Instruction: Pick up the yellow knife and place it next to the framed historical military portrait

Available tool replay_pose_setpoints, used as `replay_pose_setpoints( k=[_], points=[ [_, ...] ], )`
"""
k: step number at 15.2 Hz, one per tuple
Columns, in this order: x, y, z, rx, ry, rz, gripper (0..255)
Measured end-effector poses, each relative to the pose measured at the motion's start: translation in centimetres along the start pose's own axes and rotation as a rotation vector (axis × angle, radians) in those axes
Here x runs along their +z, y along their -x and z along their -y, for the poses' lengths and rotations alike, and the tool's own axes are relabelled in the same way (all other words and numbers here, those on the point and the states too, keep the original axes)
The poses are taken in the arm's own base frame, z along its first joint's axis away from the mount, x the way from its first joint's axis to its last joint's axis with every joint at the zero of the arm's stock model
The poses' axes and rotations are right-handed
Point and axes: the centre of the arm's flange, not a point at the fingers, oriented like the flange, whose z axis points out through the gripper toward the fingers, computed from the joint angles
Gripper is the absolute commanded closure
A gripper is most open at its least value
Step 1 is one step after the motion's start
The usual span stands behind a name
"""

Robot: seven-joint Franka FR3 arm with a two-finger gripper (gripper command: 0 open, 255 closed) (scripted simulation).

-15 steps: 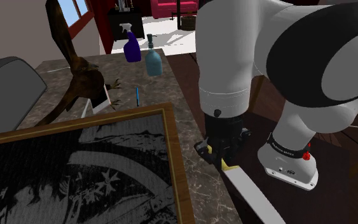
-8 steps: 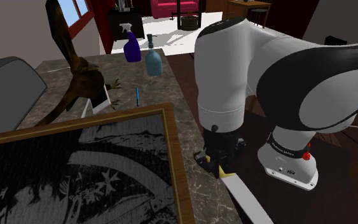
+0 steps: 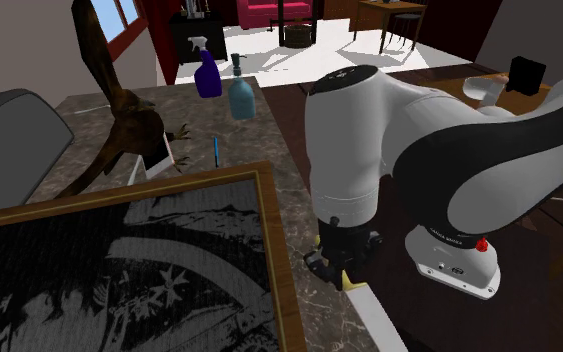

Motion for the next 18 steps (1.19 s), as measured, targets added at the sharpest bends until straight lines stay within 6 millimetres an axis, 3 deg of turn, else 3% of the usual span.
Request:
replay_pose_setpoints(
  k=[4, 5, 11, 15, 18],
  points=[
    [0.1, -0.1, 0.0, 0.000, 0.000, 0.000, 255],
    [0.1, -0.1, 0.0, 0.000, 0.000, 0.000, 0],
    [0.1, -0.1, 0.0, 0.000, 0.000, 0.000, 0],
    [-3.7, 0.0, 0.2, 0.000, -0.002, 0.000, 0],
    [-4.8, -0.1, 0.1, 0.000, -0.001, 0.000, 0]
  ],
)
